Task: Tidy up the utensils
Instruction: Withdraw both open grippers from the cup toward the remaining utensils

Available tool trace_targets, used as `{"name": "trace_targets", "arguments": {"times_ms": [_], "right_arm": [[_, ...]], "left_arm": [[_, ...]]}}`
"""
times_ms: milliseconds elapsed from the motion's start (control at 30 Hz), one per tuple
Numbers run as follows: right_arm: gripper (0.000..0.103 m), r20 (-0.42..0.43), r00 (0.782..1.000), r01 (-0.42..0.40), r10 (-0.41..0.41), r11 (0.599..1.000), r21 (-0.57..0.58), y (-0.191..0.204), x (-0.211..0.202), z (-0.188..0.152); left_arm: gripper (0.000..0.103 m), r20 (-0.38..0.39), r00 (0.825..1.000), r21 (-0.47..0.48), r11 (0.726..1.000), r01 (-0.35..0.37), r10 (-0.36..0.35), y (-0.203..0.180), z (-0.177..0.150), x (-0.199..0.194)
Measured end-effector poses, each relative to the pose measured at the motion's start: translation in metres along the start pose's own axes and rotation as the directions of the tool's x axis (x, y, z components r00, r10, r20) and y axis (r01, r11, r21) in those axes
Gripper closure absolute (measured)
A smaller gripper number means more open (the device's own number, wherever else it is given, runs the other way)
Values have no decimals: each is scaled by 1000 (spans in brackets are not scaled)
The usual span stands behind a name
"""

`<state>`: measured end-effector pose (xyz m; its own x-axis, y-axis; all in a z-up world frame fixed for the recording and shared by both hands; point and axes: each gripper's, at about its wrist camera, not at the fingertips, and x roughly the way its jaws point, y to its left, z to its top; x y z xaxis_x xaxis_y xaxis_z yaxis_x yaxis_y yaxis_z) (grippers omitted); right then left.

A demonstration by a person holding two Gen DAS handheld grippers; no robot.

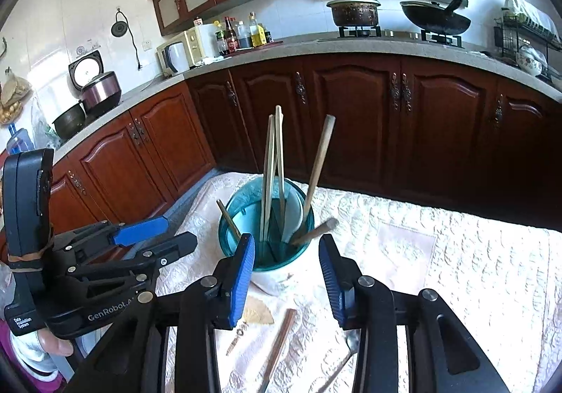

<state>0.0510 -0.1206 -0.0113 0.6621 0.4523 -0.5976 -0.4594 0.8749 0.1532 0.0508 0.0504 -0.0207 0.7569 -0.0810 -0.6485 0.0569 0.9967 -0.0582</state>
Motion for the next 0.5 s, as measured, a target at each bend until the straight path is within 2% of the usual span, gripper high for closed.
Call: {"name": "trace_targets", "arguments": {"times_ms": [500], "right_arm": [[66,-58,998,17,-16,1000,17,-6,-7,-35]], "left_arm": [[57,-21,1000,19,1000,5,-5,-8,-19,-2]]}}
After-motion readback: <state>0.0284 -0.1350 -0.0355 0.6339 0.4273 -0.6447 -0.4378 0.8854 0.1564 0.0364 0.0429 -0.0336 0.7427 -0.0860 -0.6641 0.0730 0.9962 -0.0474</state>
